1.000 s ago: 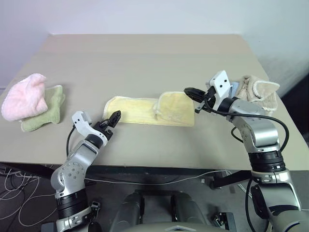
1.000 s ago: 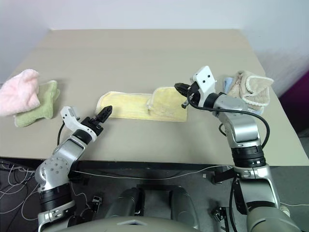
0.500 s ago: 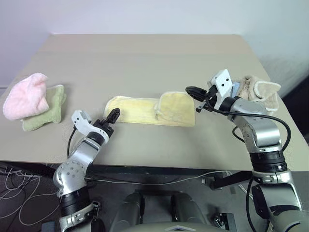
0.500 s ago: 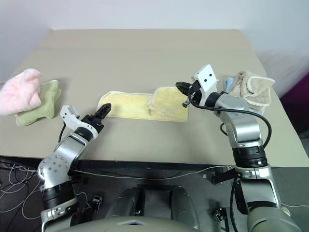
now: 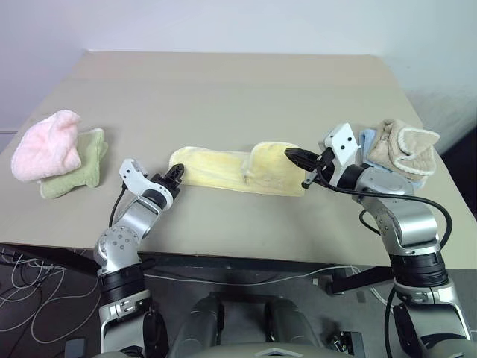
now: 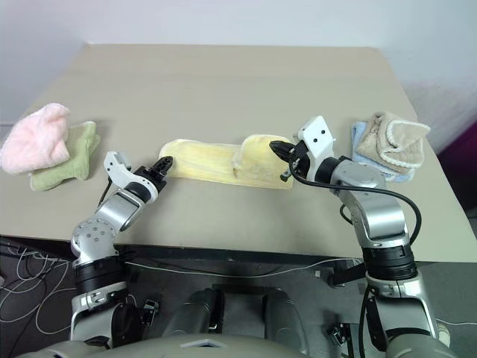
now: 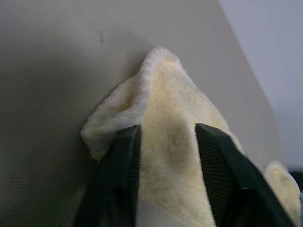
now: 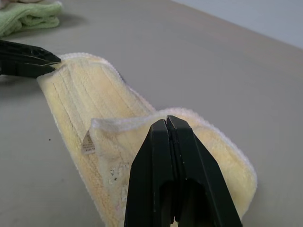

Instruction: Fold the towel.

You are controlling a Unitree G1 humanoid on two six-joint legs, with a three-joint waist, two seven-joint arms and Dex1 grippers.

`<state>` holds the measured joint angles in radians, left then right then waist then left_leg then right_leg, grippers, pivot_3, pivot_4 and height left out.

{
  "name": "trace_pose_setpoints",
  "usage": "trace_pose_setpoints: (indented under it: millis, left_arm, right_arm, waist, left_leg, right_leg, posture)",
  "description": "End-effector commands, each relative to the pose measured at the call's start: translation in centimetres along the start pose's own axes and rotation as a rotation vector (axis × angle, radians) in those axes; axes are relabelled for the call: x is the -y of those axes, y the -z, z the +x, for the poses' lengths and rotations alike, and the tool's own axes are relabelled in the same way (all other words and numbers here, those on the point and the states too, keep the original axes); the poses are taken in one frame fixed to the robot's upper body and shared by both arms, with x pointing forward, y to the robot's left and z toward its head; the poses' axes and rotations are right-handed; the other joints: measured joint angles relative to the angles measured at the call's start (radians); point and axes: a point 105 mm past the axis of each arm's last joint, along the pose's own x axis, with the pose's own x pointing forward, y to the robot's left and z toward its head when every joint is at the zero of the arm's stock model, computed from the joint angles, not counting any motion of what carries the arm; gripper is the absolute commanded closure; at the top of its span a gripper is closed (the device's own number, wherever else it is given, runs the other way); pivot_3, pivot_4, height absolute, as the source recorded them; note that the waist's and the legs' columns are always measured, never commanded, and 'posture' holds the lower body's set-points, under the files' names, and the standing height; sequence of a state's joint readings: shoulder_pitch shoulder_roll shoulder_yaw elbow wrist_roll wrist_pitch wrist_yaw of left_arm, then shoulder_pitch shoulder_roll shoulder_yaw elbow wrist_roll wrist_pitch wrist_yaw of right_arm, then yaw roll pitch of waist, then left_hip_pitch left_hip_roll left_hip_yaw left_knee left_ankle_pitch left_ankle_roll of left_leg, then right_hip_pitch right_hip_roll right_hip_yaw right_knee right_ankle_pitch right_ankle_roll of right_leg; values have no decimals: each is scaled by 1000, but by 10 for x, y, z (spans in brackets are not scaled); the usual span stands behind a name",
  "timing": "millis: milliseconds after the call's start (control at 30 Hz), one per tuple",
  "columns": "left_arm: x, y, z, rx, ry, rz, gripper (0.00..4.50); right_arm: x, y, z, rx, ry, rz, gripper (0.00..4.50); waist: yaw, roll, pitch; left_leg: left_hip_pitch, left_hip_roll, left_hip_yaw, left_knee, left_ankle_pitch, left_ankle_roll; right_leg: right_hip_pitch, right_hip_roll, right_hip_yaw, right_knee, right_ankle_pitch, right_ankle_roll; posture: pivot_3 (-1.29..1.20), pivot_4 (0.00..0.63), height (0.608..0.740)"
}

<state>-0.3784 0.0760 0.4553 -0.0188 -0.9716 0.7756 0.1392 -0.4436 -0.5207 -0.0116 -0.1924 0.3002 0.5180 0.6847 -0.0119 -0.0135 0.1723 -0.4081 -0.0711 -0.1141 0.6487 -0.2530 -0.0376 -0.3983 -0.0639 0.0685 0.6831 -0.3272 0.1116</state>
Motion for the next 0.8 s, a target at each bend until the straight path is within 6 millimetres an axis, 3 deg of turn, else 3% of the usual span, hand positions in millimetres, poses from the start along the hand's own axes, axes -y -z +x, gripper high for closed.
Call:
trace_pose_setpoints:
  millis: [33,100,300,500,633,800]
  left_arm:
    - [6,-12,-4,61,35,-10,3984]
    - [8,-15,-5,78,49,-14,4458]
    - [11,-35,-12,166,80,-34,4458]
    - [22,-64,-19,207,153,116,4458]
    - [30,-57,-23,134,232,134,4458]
    - [16,-36,-29,26,136,42,3310]
  right_arm:
    - [-1,-11,-4,37,5,-22,4500]
    - [-2,-9,-4,34,5,-18,4500]
    - [-1,-5,-4,23,9,-9,4500]
    - [7,-1,-8,10,49,-2,4500]
    - [8,0,-11,9,68,1,4500]
    - [8,5,-13,-1,86,6,4500]
  waist:
    - [0,0,0]
    - [0,0,0]
    - [-1,0,0]
    - [0,-1,1]
    - [0,-1,1]
    - [0,-1,1]
  left_leg:
    - [0,0,0,0,0,0]
    - [0,0,0,0,0,0]
    - [0,0,0,0,0,0]
    - [0,0,0,0,0,0]
    - [0,0,0,0,0,0]
    - [0,0,0,-1,0,0]
  right_leg:
    - [0,0,0,0,0,0]
    - [0,0,0,0,0,0]
    - [0,0,0,0,0,0]
    - [0,0,0,0,0,0]
    - [0,0,0,-1,0,0]
    - [0,-1,0,-1,0,0]
  posture:
    - [0,150,740]
    - [0,150,740]
    - [0,150,740]
    - [0,150,740]
    - [0,150,740]
    - [0,150,740]
